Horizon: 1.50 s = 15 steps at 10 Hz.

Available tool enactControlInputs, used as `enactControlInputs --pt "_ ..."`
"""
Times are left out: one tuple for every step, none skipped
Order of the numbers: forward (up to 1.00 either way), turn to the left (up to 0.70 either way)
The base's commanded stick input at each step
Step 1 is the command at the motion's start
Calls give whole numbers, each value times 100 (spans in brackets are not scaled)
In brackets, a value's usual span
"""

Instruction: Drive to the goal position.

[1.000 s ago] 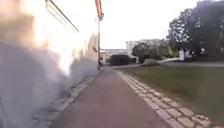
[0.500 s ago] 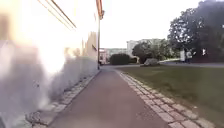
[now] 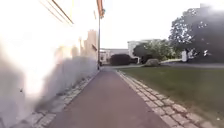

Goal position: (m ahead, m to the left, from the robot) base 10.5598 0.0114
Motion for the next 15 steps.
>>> enactControlInputs --pt "70 0" --pt "70 0" --pt "70 0" --pt "70 0" --pt "70 0" --pt "70 0" --pt "70 0" --pt "70 0" --pt "70 0" --pt "70 0" --pt "70 0" --pt "70 0" --pt "70 0" --pt "70 0" --pt "70 0"
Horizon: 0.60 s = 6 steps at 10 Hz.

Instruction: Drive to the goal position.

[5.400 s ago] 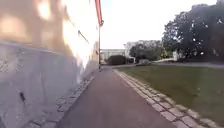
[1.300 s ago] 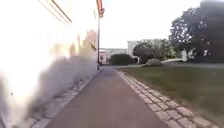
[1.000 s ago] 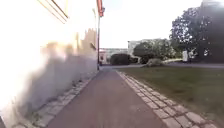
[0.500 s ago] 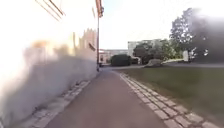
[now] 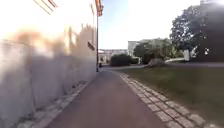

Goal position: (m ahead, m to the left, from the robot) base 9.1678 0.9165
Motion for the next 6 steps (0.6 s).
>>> enactControlInputs --pt "70 0" --pt "70 0" --pt "70 0" --pt "70 0" --pt "70 0" --pt "70 0"
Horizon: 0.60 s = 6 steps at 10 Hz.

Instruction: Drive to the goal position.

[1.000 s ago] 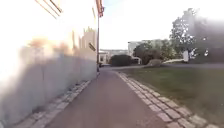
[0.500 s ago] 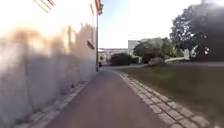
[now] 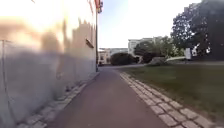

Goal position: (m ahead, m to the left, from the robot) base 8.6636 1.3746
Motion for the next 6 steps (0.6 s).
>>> enactControlInputs --pt "70 0" --pt "70 0" --pt "70 0" --pt "70 0" --pt "70 0" --pt "70 0"
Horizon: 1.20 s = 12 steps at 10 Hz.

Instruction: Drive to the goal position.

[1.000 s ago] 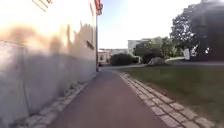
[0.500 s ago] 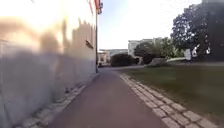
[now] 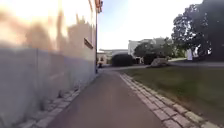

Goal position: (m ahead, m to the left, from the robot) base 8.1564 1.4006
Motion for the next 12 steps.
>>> enactControlInputs --pt "70 0" --pt "70 0" --pt "70 0" --pt "70 0" --pt "70 0" --pt "70 0" --pt "70 8" --pt "70 25" --pt "70 31" --pt "70 10" --pt "70 0" --pt "70 0"
